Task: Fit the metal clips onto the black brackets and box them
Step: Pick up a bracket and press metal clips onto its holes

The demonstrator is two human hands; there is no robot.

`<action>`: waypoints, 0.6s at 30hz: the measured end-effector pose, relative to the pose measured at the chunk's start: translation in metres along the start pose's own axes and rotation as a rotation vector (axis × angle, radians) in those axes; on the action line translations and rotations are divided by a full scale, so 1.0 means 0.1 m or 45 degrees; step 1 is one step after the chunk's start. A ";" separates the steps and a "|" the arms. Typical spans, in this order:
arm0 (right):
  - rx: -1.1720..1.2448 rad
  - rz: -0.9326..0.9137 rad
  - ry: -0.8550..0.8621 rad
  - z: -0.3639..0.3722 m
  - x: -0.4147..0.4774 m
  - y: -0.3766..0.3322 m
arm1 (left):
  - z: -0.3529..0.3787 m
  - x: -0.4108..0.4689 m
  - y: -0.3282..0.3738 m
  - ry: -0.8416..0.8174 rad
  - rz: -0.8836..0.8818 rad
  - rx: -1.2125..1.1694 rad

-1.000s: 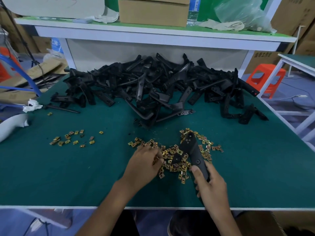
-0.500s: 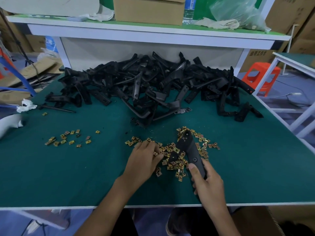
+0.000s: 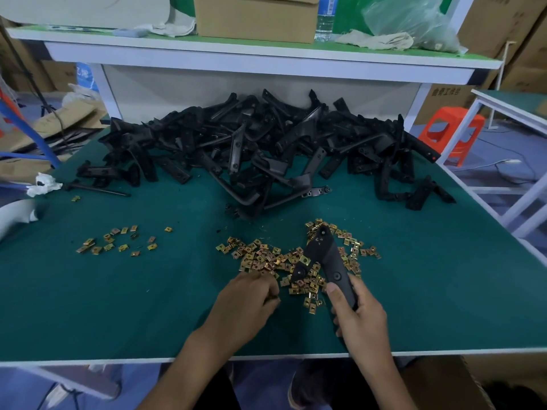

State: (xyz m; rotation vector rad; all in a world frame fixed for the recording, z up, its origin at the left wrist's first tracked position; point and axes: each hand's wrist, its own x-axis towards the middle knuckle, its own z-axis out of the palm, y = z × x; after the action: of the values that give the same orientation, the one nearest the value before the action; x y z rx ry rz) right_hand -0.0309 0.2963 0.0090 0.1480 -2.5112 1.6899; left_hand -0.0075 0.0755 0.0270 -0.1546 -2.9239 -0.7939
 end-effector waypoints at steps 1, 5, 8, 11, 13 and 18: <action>0.002 0.000 0.000 0.00 0.00 0.00 | 0.00 0.02 0.00 -0.005 0.007 0.013; 0.007 0.003 -0.003 0.00 0.00 0.00 | -0.01 0.11 0.03 -0.028 0.006 -0.003; 0.007 0.007 -0.002 0.00 0.00 0.00 | -0.02 0.16 0.03 -0.062 0.015 0.010; 0.015 0.011 -0.002 0.00 0.00 0.01 | -0.03 0.18 0.04 -0.073 0.031 -0.029; 0.022 0.016 -0.005 0.00 0.00 0.01 | -0.05 0.19 0.06 -0.046 -0.011 -0.145; 0.018 0.012 -0.014 0.00 0.00 -0.01 | -0.19 0.28 0.13 0.089 -0.157 -0.665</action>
State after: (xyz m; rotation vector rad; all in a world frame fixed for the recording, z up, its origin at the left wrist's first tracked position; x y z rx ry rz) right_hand -0.0305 0.2961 0.0100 0.1472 -2.5126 1.7154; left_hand -0.0322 0.0792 0.0540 0.0142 -2.6131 -1.5329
